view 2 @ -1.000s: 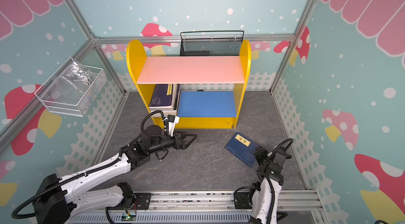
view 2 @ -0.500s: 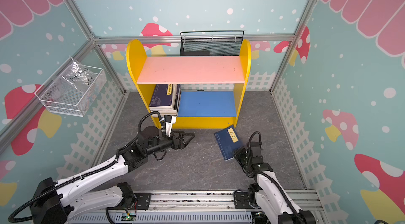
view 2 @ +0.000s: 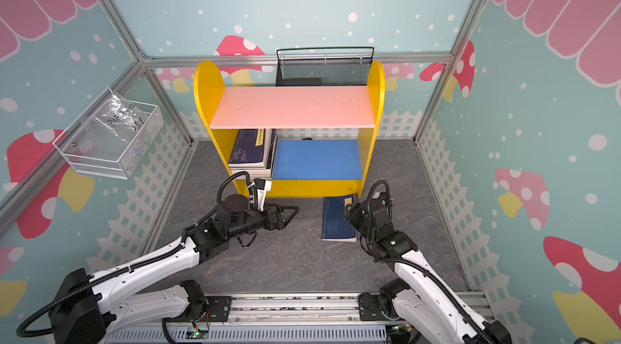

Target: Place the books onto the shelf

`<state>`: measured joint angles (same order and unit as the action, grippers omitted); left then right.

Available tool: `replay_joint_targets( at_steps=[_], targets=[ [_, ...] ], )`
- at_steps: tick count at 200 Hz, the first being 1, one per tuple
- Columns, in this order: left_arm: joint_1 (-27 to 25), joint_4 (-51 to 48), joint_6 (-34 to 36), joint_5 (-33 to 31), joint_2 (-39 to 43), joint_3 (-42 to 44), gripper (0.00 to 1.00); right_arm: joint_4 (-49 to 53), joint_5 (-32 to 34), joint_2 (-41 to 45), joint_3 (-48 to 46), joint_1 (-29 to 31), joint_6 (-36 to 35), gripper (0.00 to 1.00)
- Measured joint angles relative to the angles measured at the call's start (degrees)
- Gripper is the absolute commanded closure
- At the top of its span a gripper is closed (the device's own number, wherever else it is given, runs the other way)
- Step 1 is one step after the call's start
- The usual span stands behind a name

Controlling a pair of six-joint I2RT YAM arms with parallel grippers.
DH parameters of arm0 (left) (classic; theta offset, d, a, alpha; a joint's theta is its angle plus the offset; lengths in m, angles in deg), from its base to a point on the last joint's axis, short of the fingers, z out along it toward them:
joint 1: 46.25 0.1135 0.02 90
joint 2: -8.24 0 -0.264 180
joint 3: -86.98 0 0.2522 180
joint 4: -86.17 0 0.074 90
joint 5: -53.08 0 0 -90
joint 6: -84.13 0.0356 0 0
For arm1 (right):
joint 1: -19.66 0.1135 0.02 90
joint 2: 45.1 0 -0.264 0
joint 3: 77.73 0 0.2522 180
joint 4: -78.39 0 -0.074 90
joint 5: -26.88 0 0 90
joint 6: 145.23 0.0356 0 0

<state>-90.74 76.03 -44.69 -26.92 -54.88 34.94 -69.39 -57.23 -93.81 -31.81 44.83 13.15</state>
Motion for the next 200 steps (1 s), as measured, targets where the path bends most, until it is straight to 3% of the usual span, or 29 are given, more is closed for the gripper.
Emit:
replay_joint_targets(
  at_steps=[41,64,101,145,200],
  targets=[
    [-0.8,-1.3,-0.3,-0.7,0.0,0.0,0.04,2.0,2.8,-4.8,0.5,-0.3,-4.8,0.26],
    [-1.4,-1.3,-0.7,-0.9,-1.3,-0.1,0.05,1.1,3.2,-6.7,0.5,-4.1,-9.7,0.28],
    [-5.5,-2.4,-0.5,-1.8,-7.5,-1.6,0.05,-5.9,-4.0,-13.4,-0.8,-12.3,-18.2,0.39],
    [-9.5,-0.4,-1.8,-3.0,-16.6,-3.0,0.06,-16.6,-13.2,-20.8,-5.8,-12.9,-24.2,0.45],
    [-10.8,2.7,-6.3,-7.5,-28.0,-6.6,0.06,-23.6,-13.4,-27.3,-6.7,-12.9,-28.8,0.48]
  ],
)
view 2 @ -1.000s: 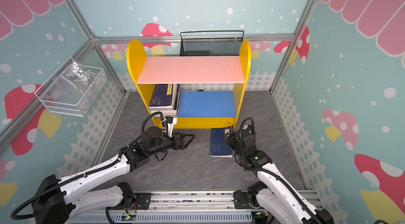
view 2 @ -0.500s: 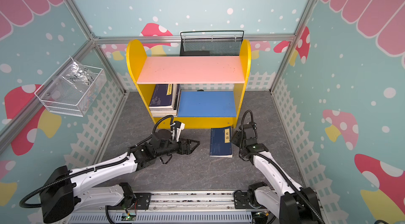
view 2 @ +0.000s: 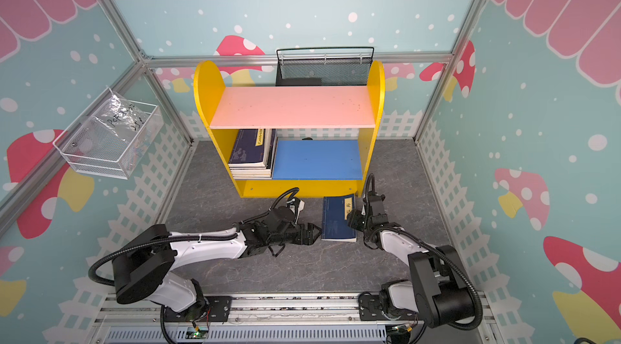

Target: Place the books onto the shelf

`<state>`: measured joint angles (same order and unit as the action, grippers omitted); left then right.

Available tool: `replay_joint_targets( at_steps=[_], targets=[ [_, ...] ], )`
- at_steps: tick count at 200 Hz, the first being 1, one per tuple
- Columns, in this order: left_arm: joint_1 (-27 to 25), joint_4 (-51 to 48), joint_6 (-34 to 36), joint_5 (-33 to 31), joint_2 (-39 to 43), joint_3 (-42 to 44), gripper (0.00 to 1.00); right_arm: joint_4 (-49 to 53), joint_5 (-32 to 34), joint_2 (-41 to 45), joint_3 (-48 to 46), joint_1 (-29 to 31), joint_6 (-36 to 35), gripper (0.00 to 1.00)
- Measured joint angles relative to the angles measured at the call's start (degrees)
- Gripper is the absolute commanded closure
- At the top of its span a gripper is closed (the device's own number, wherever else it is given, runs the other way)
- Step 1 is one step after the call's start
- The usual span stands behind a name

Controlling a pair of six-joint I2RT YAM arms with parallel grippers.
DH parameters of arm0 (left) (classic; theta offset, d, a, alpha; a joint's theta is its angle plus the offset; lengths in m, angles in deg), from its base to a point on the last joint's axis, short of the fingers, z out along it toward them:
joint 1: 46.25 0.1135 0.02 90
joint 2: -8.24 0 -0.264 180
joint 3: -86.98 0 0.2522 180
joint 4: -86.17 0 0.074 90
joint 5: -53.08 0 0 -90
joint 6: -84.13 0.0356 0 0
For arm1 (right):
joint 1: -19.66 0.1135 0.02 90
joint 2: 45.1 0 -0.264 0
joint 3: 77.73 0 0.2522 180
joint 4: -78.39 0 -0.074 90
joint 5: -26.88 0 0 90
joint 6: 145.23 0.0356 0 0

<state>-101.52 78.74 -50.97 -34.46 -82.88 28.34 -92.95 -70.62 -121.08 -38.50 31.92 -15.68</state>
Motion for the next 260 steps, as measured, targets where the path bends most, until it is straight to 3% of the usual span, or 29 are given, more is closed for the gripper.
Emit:
replay_joint_targets(
  at_steps=[23,58,107,179,205,260],
  targets=[
    [0.0,0.0,-1.7,-2.0,-4.7,-3.1,0.07,-1.9,1.6,-2.8,0.7,0.0,-1.1,0.56],
    [-0.3,-0.7,-4.3,-4.4,-10.0,-7.3,0.07,-6.1,0.7,-5.6,1.1,1.0,-1.9,0.6],
    [-0.4,-1.2,-8.2,-6.7,-13.7,-10.1,0.06,-11.8,0.3,-8.7,0.8,7.8,-3.1,0.65],
    [0.6,-0.7,-11.0,-8.1,-13.8,-9.4,0.07,-20.0,1.7,-10.8,-1.5,11.6,-2.1,0.66],
    [1.4,2.8,-11.8,-7.1,-13.2,-7.2,0.12,-21.5,3.8,-11.8,-1.3,13.1,-1.4,0.66],
    [5.7,5.9,-15.3,-2.6,-5.4,-1.9,0.11,-29.4,3.7,-16.2,-1.3,16.2,2.9,0.67]
  ],
)
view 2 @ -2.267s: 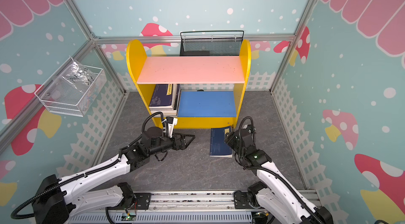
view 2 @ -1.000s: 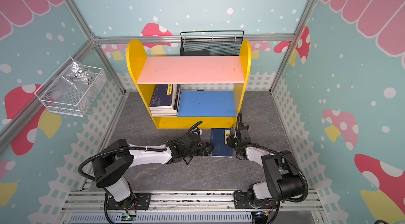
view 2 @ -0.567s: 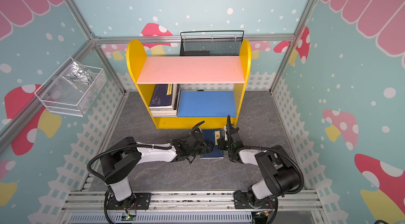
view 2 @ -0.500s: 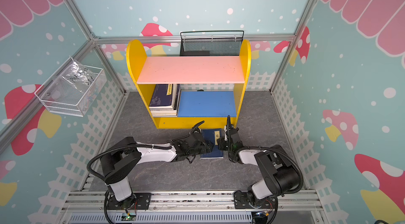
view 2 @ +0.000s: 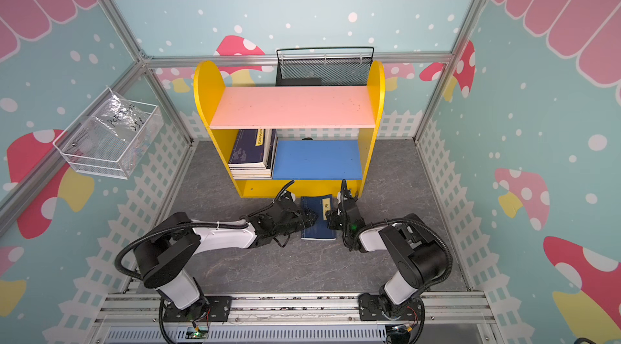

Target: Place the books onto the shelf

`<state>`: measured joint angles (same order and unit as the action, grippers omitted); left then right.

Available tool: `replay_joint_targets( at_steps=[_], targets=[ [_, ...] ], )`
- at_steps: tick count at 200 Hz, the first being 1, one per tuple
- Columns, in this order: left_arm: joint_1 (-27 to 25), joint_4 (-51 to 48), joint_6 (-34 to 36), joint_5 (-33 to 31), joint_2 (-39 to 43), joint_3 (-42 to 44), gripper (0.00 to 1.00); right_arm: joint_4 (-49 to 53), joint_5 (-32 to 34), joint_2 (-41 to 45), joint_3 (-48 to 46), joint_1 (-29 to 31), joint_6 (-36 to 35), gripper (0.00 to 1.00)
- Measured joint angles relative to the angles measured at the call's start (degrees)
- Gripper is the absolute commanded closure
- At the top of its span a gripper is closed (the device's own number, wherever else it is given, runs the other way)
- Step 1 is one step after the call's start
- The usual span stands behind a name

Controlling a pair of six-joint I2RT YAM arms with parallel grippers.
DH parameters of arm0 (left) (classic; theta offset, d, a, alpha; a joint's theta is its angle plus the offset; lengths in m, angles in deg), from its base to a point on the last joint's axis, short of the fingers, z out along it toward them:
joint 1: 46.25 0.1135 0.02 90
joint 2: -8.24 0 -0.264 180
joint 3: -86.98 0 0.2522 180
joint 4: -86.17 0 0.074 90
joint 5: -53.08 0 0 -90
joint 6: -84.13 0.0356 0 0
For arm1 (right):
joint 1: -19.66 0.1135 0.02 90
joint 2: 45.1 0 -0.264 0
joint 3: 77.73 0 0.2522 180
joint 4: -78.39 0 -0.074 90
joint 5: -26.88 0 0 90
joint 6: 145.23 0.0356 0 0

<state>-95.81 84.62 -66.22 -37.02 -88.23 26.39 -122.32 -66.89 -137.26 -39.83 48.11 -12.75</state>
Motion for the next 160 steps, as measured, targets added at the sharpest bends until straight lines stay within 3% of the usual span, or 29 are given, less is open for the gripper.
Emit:
replay_joint_targets(
  at_steps=[22,47,82,118,138,160],
  targets=[
    [1.4,5.3,-2.9,2.8,1.2,0.0,0.17,-3.1,-0.5,-1.2,-0.5,0.3,1.6,0.67],
    [2.5,13.0,-6.6,5.6,-1.9,0.4,0.17,-5.2,-2.3,-2.7,-0.2,1.3,2.8,0.67],
    [2.6,11.8,-8.3,6.5,-3.4,1.4,0.18,-5.6,-3.6,-3.0,0.0,1.6,3.9,0.67],
    [2.6,6.7,-6.9,6.2,-2.7,1.2,0.32,-4.8,-4.9,-3.3,0.7,1.8,4.3,0.68],
    [2.6,4.6,-6.3,6.1,-1.1,1.2,0.35,-4.1,-5.5,-3.5,1.3,2.1,4.8,0.68],
    [2.6,2.6,-5.5,5.9,1.4,2.0,0.54,-3.5,-6.0,-3.5,1.6,2.1,5.2,0.69]
  ],
)
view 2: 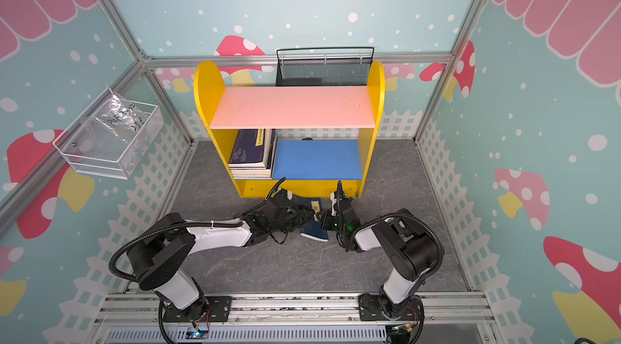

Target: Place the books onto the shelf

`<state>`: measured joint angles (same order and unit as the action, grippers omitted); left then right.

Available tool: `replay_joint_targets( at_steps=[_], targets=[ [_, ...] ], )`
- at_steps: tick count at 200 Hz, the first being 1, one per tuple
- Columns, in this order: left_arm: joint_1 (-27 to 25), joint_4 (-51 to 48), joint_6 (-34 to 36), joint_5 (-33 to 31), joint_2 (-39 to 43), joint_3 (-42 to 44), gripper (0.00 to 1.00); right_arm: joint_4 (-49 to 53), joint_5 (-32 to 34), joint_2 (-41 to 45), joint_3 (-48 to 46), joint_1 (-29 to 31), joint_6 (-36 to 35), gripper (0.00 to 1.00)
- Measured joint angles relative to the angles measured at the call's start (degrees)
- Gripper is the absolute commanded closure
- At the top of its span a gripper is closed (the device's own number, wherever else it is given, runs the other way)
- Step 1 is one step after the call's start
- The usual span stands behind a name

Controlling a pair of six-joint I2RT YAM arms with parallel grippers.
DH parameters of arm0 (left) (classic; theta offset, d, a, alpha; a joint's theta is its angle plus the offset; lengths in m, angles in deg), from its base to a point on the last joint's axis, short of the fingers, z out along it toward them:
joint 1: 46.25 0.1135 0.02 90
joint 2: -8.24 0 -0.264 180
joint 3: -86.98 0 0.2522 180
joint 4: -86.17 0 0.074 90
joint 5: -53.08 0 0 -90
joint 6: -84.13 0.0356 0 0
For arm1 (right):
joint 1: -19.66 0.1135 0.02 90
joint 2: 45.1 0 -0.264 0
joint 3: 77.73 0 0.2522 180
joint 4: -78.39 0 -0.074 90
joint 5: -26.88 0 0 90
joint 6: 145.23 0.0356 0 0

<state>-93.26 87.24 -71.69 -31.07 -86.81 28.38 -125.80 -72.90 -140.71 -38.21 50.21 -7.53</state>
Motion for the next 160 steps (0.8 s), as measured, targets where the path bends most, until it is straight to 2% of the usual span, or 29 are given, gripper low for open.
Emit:
replay_joint_targets(
  at_steps=[33,51,90,101,112,160],
  targets=[
    [0.0,-3.7,1.9,-0.9,2.3,0.7,0.76,1.0,-0.5,0.1,0.6,0.0,0.5,0.67],
    [0.0,-6.5,3.0,-1.7,3.0,0.7,0.86,2.0,-1.2,0.5,1.0,0.0,0.8,0.6],
    [0.0,-11.6,5.6,-2.9,7.0,0.7,0.91,10.7,-2.9,5.3,2.6,0.3,2.8,0.31],
    [0.0,-13.2,7.2,-2.3,9.6,0.8,0.99,14.4,-3.9,7.9,2.8,0.2,3.2,0.24],
    [0.0,-15.3,9.1,-1.5,13.1,0.9,1.0,17.2,-5.1,11.6,2.8,-0.2,2.8,0.16],
    [0.0,-28.3,19.0,4.1,33.0,-1.7,0.99,22.2,-11.8,30.4,7.0,-0.6,-0.2,0.15]
  ],
)
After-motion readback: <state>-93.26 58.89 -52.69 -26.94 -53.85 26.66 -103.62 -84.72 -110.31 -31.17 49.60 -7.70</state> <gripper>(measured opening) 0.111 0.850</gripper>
